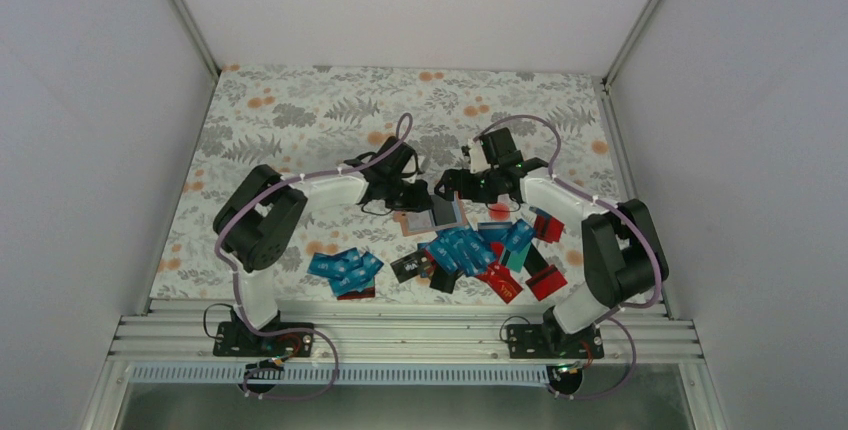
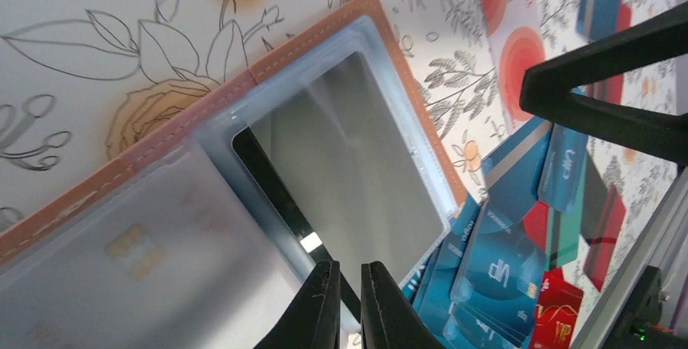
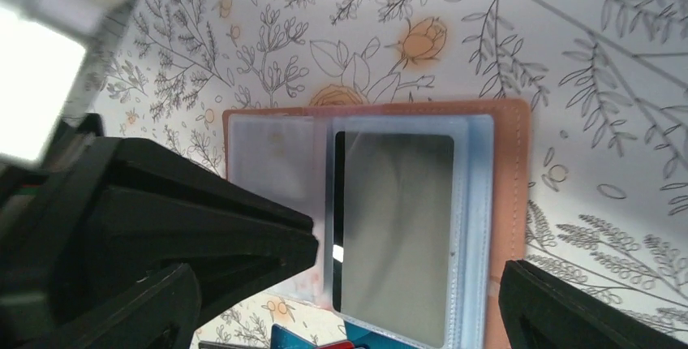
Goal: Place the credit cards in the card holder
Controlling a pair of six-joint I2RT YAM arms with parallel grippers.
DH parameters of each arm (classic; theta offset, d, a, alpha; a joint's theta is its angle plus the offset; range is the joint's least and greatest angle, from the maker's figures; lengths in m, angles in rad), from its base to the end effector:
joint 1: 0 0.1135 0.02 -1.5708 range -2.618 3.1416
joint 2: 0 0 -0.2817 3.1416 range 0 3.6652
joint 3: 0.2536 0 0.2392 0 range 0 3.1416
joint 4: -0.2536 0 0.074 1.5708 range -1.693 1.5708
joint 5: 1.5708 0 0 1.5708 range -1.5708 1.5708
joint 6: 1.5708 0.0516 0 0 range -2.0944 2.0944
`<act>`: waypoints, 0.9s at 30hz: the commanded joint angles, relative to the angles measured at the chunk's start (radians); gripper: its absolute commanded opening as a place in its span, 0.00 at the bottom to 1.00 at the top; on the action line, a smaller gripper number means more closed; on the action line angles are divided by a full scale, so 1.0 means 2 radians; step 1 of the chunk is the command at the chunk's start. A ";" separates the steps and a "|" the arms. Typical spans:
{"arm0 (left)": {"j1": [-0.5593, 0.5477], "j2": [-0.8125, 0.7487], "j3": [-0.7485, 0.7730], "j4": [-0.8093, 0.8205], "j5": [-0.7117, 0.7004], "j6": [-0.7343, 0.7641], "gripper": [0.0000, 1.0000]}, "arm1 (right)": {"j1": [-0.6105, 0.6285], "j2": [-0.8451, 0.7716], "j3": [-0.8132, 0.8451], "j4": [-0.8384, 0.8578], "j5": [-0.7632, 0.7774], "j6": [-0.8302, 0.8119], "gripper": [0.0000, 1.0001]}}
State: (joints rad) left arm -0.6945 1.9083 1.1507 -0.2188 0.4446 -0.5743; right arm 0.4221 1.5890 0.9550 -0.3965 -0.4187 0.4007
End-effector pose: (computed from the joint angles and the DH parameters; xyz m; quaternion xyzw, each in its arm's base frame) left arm 0.2857 -0.2668 0.1639 0.1205 0.9271 -0.3391 0.1051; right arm 0.2738 0.1459 0.2025 -0.0655 0.9420 0.2880 0.1592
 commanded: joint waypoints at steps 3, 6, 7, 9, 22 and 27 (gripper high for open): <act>-0.003 0.031 0.002 -0.043 -0.060 0.012 0.06 | -0.002 0.016 -0.005 0.019 -0.045 0.007 0.91; -0.002 0.030 -0.016 -0.047 -0.082 0.018 0.06 | -0.002 0.025 -0.005 0.021 -0.057 0.011 0.91; -0.002 0.031 -0.018 -0.052 -0.092 0.021 0.06 | -0.002 0.028 -0.005 0.021 -0.059 0.013 0.91; -0.001 0.032 -0.019 -0.065 -0.115 0.026 0.06 | -0.002 0.033 -0.006 0.024 -0.062 0.016 0.88; 0.013 -0.021 -0.029 -0.072 -0.119 0.056 0.05 | -0.003 0.055 0.005 0.033 -0.107 0.018 0.84; 0.007 -0.037 -0.015 -0.059 -0.071 0.049 0.06 | -0.005 0.062 -0.003 0.045 -0.122 0.018 0.83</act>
State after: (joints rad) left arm -0.6716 1.8744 1.1076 -0.3183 0.2375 -0.4850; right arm 0.4164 1.7004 0.9527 -0.3458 -0.6205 0.4412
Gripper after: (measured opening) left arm 0.055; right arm 0.829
